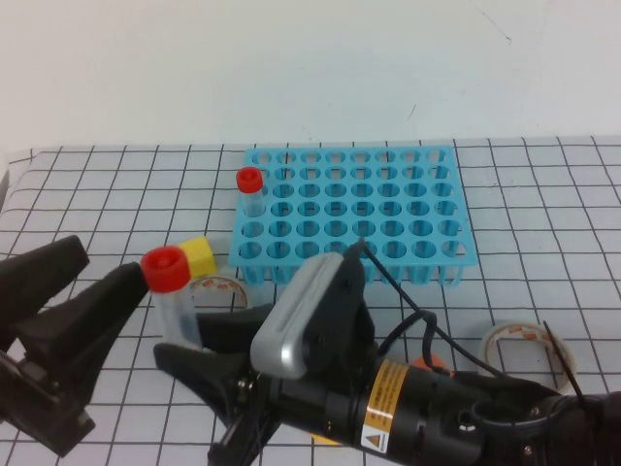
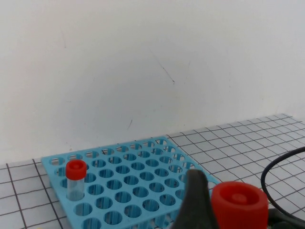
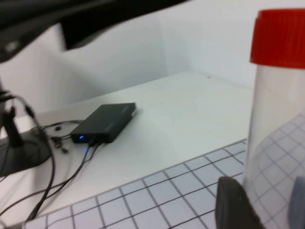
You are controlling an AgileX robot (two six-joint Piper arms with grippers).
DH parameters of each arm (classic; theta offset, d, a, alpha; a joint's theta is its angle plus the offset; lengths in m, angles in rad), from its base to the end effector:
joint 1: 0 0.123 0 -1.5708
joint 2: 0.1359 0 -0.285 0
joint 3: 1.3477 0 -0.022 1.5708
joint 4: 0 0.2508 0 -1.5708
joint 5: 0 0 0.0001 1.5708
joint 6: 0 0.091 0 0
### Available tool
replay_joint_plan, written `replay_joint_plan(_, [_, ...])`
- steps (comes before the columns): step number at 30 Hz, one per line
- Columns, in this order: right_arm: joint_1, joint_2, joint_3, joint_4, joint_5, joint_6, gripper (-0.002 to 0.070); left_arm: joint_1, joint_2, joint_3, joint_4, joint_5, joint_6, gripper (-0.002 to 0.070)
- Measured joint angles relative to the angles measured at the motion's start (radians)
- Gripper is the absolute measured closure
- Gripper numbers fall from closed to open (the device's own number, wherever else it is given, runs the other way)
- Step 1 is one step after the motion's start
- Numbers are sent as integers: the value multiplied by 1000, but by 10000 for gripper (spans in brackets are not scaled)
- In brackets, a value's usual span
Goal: Place the test tubes
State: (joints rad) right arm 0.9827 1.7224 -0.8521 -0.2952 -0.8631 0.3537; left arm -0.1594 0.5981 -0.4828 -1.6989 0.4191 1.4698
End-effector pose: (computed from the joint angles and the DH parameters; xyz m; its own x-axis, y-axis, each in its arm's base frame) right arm 0.1845 0.3129 0.2400 -0.1156 0.1041 -0.9878 -0.9272 0.3453 0.1449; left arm 0.1155 -0.0559 0.3313 -0.1022 -0.2048 -0.9734 0.5346 0.8139 -0.2274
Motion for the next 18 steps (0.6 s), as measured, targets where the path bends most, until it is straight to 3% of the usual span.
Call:
replay_joint_plan(2, [0,0,0,-35,-2,0,441,0,6,0,0,0,0,206])
replay_joint_plan(6, [0,0,0,-60,-4,-4,441,0,30,0,5,7,-14,177])
replay_joint_plan(15, [0,0,0,-102,0,-45,441,0,126,0,55,106,-64,172])
replay_joint_plan(18, [0,0,0,-116,2,-45,441,0,132,0,42,89,-64,204])
